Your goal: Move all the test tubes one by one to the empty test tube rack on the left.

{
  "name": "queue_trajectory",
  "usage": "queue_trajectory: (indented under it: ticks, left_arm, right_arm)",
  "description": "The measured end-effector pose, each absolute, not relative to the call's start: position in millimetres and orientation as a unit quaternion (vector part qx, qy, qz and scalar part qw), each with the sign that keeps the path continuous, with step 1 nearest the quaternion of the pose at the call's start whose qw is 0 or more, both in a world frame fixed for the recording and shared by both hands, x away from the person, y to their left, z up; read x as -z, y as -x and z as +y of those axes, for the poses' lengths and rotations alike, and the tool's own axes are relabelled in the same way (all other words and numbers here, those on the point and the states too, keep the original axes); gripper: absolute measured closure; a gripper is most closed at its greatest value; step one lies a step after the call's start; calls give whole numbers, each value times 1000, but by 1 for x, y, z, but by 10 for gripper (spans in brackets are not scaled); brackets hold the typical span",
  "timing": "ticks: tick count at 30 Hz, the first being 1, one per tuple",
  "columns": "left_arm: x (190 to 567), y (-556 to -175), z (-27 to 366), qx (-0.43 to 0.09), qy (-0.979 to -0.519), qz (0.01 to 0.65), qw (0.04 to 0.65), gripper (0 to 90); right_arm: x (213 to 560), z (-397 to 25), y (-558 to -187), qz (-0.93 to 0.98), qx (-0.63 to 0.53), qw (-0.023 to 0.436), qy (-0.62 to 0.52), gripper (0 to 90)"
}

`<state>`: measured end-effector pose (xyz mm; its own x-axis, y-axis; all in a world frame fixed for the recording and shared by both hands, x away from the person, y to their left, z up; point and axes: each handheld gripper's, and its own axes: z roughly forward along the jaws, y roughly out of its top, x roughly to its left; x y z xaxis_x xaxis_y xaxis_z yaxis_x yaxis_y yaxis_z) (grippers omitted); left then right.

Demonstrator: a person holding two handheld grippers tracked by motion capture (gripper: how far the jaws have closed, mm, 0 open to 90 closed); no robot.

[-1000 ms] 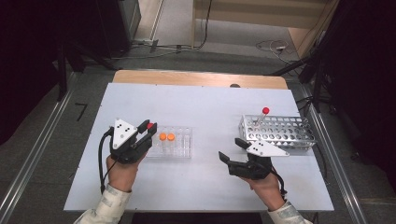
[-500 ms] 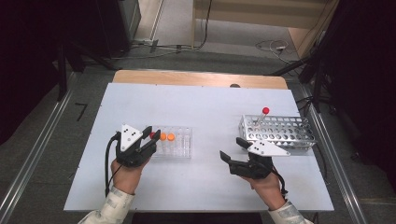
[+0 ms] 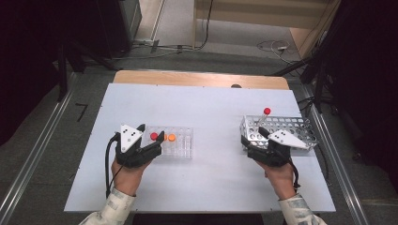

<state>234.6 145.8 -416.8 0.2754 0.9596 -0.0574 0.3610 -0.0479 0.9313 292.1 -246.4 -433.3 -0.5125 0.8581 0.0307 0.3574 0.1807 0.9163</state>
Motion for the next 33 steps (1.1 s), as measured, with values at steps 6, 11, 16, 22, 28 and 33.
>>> queue_trajectory:
  ticks: [6,11,16,22,28,33]
  left_arm:
    - [418,-235,145,-322,-646,514,464,263]
    - [418,-235,144,-322,-648,512,463,263]
    - [418,-235,143,-321,-648,512,464,265]
    - [418,-235,142,-322,-648,511,464,266]
    - [419,-236,141,-322,-647,512,464,268]
    - [420,-236,139,-320,-651,511,462,268]
  right_arm:
    - [438,-268,-314,699,-468,284,-459,268]
    - [440,-274,-331,686,-462,297,-478,306]
    - [449,-277,-350,684,-439,311,-492,391]
    - [453,-277,-360,681,-435,314,-498,496]
    - [452,-273,-365,685,-422,327,-497,575]
    - [452,-269,-369,691,-401,330,-503,621]
